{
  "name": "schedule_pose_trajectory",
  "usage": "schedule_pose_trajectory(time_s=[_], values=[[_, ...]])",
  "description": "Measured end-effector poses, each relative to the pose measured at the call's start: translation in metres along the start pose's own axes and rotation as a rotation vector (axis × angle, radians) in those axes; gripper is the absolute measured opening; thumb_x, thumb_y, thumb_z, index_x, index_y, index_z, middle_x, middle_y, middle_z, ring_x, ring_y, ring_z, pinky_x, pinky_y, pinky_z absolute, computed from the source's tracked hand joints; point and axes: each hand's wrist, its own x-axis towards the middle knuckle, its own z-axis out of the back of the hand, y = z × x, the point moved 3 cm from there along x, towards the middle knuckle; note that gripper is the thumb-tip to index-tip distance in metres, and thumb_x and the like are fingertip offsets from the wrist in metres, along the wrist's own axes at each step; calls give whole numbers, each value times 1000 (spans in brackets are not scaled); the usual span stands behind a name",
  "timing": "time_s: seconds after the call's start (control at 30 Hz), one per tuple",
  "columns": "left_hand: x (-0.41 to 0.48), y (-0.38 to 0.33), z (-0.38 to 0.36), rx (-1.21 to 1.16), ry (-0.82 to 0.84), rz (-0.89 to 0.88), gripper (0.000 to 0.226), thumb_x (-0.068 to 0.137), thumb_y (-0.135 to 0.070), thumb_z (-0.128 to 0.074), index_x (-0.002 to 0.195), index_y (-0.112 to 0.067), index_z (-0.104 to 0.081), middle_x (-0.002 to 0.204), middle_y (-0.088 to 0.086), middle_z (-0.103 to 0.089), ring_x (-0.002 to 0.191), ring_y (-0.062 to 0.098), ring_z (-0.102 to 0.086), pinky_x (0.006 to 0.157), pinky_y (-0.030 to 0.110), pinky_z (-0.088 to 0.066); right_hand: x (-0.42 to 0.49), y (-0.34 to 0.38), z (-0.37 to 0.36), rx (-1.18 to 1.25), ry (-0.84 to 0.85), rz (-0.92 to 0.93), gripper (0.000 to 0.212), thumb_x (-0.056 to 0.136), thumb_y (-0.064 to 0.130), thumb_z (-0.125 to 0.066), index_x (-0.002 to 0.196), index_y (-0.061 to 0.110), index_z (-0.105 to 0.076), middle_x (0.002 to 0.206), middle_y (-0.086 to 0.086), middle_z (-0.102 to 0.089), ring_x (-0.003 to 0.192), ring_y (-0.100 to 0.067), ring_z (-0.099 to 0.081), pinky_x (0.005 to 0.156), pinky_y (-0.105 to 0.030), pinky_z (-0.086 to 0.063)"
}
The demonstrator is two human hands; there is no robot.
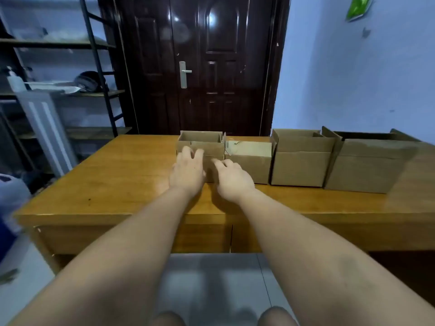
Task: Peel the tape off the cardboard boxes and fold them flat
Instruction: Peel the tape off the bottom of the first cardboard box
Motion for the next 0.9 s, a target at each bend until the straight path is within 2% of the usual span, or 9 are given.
schedule_pose_trajectory(time_s=[0.13,0.23,0.3,0.43,0.53,0.63,0.77,0.83,0.9], values=[[18,22,1,41,-92,117,73,87,-28,-66,147,-18,-25,146,14,-27,127,30,-36,102,40,-39,16,-3,3,160,-244,-156,75,91,12,-59,151,31,-19,155,-9,-21,137,-27,-34,103,-40,-45],[37,38,-3,122,97,55,86,87,-34,-66,152,-20,-12,159,5,-9,138,31,-24,109,43,-32,33,-3,5,258,-244,-210,73,93,14,-57,151,32,-17,157,-7,-19,136,-24,-38,99,-34,-45],[44,43,-7,27,209,72,87,87,-29,-67,153,-20,-10,159,3,-7,136,32,-30,109,44,-36,39,-3,5,329,-205,-223,68,95,15,-53,151,28,-19,155,-5,-28,130,-22,-46,97,-32,-46],[46,41,-7,30,41,57,48,88,-7,-60,130,-15,-39,134,13,-41,101,31,-56,78,41,-53,39,-2,0,363,-238,-268,66,94,14,-54,150,29,-22,144,-3,-46,109,-17,-60,86,-28,-51],[43,43,-3,83,-44,74,27,90,-3,-54,112,-13,-43,104,11,-57,83,28,-58,60,35,-43,36,1,-5,509,-259,-273,71,94,13,-55,151,32,-16,134,-2,-55,95,-12,-60,81,-24,-50],[39,51,1,36,-75,99,14,93,-8,-52,98,-16,-41,89,5,-58,73,22,-53,56,32,-37,37,1,-8,675,-264,-328,68,96,17,-55,151,30,-18,136,-4,-55,110,-19,-62,92,-33,-53],[37,77,13,-250,-36,235,12,93,-22,-60,101,-15,-54,92,-1,-56,84,18,-52,69,32,-43,40,3,-11,837,-166,-397,56,97,30,-53,148,26,-28,142,-4,-46,65,-5,-59,53,-11,-51],[35,91,17,-396,33,269,12,92,-21,-61,101,-13,-59,96,0,-60,90,19,-55,74,31,-44,38,7,-11,926,-168,-407,55,98,33,-51,148,24,-29,143,0,-43,85,-8,-60,66,-9,-51],[29,101,21,-621,88,293,9,94,-15,-58,102,-10,-60,98,1,-61,91,19,-56,72,28,-44,38,12,-12,1029,-198,-434,53,98,37,-49,147,24,-32,146,-2,-42,122,-20,-51,93,-25,-44]])
